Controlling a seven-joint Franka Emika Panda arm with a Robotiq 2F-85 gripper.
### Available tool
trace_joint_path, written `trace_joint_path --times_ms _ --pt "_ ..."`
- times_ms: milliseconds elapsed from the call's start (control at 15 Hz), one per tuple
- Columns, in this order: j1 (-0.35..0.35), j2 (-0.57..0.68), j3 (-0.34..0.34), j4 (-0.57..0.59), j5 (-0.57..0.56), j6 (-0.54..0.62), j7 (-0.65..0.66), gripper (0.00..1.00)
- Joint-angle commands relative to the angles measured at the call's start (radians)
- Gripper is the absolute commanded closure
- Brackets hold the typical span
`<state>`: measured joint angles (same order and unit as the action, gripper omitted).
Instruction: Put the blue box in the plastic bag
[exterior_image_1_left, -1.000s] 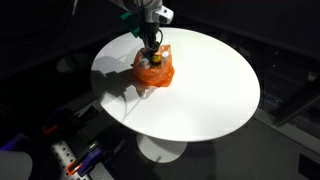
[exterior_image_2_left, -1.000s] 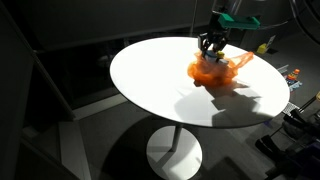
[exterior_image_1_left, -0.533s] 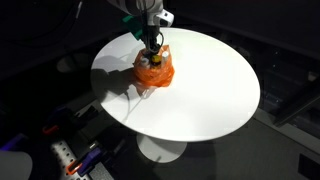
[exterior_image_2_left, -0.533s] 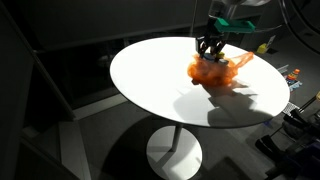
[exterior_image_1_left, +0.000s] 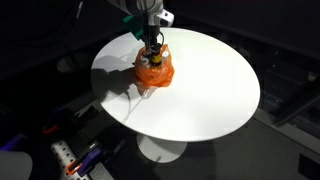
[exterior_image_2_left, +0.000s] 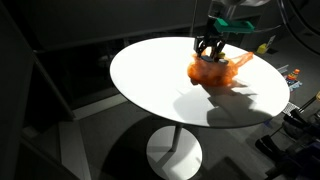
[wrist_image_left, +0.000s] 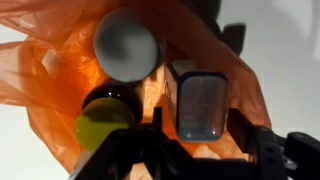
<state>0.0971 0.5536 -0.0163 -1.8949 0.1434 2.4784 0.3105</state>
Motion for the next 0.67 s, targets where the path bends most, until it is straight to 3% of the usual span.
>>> trace_joint_path --times_ms 0,600 --pt "-0.007 -0.011 0.009 0.007 -0.007 -0.023 -0.021 0.01" --pt "-0.024 -0.102 0.028 -0.044 0.006 -0.041 -0.082 0.00"
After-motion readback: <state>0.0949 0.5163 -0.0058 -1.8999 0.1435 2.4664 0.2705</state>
